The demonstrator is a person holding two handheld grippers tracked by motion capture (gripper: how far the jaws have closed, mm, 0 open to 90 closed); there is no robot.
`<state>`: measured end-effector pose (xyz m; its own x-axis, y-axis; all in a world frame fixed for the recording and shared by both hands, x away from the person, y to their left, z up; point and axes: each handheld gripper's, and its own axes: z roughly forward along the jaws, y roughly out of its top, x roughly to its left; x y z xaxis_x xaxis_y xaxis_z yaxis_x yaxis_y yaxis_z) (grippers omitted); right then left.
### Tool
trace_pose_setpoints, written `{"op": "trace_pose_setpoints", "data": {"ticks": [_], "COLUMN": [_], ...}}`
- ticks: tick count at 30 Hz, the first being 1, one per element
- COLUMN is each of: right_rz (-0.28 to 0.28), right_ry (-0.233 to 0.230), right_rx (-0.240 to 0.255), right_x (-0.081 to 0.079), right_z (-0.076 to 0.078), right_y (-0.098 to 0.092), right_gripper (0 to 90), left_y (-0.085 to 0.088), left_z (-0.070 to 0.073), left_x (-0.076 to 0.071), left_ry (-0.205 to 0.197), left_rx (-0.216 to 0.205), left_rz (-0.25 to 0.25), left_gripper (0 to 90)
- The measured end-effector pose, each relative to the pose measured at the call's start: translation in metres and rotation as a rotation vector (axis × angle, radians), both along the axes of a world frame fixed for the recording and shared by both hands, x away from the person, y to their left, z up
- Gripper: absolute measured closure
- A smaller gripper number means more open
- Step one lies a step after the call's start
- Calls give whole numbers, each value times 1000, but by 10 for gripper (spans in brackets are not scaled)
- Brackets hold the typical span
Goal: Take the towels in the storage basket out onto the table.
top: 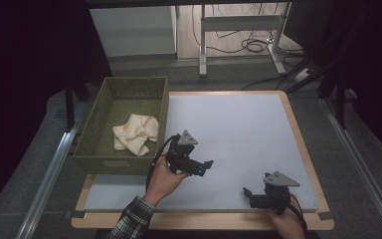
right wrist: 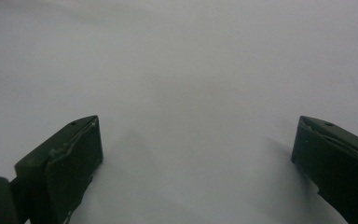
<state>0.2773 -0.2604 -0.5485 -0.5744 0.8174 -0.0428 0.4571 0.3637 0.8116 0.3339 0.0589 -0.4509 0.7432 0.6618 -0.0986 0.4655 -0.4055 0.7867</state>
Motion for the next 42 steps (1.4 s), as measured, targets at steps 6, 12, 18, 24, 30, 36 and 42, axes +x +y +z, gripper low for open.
{"op": "trace_pose_setpoints", "data": {"ticks": [6,12,18,24,30,36,42], "right_rz": [0,0,1,1,1,1,2], "right_ry": [0,-1,0,0,0,0,0], "right_rx": [0,0,0,0,0,0,0], "right_x": [0,0,0,0,0,0,0], "right_z": [0,0,0,0,0,0,0], "right_y": [0,0,0,0,0,0,0], "right_gripper": [20,20,20,20,20,20,20], "left_y": [5,9,18,31,40,54,73], "left_z": [12,22,30,37,42,45,47], "left_x": [10,22,37,50,59,69,76], "left_ry": [4,-6,-7,-9,-15,-13,-5], "left_rx": [-13,14,36,62,76,95,94], "left_rz": [-4,8,23,55,81,109,142], "left_gripper": [24,25,28,28,28,33,36]}}
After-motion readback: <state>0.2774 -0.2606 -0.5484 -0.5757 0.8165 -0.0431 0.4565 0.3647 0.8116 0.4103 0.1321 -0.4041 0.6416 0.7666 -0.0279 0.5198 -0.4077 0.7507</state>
